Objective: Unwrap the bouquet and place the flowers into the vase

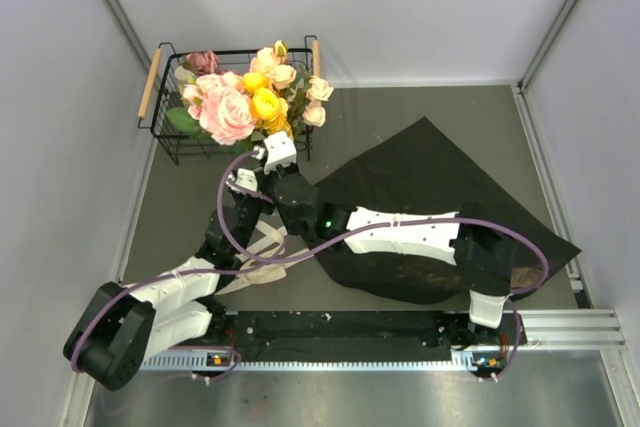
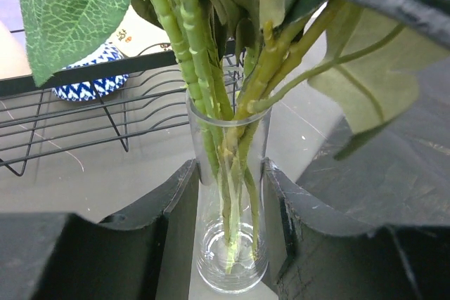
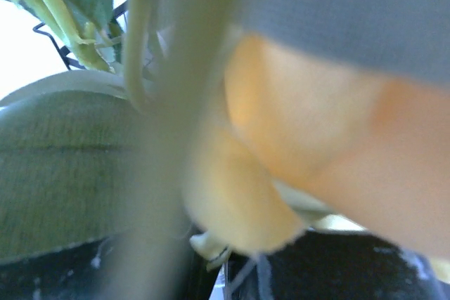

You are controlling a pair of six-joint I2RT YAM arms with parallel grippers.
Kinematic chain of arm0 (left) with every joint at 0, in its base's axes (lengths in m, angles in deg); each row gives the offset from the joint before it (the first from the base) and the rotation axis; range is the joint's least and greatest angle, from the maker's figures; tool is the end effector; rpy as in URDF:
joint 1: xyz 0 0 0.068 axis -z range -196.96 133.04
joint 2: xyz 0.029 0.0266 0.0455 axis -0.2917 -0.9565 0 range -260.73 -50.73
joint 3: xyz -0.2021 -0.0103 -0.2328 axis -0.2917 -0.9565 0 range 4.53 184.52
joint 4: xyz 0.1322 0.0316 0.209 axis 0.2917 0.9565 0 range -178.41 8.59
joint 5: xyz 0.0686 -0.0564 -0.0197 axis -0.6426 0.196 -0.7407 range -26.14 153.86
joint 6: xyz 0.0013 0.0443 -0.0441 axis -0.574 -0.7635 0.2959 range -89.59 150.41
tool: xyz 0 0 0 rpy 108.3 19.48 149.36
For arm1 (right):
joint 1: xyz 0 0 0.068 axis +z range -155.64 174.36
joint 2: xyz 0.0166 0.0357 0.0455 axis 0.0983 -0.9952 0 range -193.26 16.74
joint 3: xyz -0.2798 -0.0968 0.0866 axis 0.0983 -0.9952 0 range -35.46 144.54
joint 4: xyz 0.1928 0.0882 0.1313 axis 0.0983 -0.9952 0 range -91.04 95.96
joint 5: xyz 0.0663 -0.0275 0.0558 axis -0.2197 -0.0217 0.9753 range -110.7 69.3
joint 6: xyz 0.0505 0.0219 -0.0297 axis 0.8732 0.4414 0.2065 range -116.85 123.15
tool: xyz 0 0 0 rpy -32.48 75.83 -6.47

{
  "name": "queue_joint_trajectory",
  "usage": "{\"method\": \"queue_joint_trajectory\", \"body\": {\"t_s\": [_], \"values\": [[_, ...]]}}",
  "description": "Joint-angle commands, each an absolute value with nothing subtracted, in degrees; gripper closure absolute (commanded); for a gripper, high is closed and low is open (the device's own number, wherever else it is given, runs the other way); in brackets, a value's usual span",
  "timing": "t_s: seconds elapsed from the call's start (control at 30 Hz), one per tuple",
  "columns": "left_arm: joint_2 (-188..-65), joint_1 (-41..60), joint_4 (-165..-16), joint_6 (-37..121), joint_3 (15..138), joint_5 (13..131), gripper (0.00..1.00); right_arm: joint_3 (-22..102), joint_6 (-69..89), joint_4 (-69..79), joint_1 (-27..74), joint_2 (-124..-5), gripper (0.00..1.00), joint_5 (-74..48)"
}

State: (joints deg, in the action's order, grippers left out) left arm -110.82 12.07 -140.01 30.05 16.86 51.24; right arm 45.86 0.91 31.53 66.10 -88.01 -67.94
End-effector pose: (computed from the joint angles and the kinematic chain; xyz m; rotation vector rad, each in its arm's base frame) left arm 0.1717 -0.0835 0.2508 0.2089 1.4954 -0.2364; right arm 0.1710 0.4066 0.3709 -0.3385 1.5174 0.3289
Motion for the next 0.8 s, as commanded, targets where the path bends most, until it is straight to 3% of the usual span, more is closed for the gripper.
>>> {"method": "queue_joint_trajectory", "body": {"t_s": [0.0,0.53,0.57,0.77], "values": [[-110.1,12.2,-139.4,29.8,18.6,52.7,1.0,44.6,6.5,25.1,64.8,-90.5,1.0,-66.7],[-110.0,12.2,-138.5,29.4,18.9,53.0,1.0,45.1,17.2,12.6,62.8,-90.8,1.0,-63.9],[-109.9,12.2,-138.3,29.4,18.8,53.1,1.0,44.5,17.5,12.6,62.8,-89.3,0.98,-63.3],[-109.6,12.2,-138.4,29.5,18.8,52.7,1.0,44.3,15.3,11.6,62.7,-85.2,0.65,-59.3]]}}
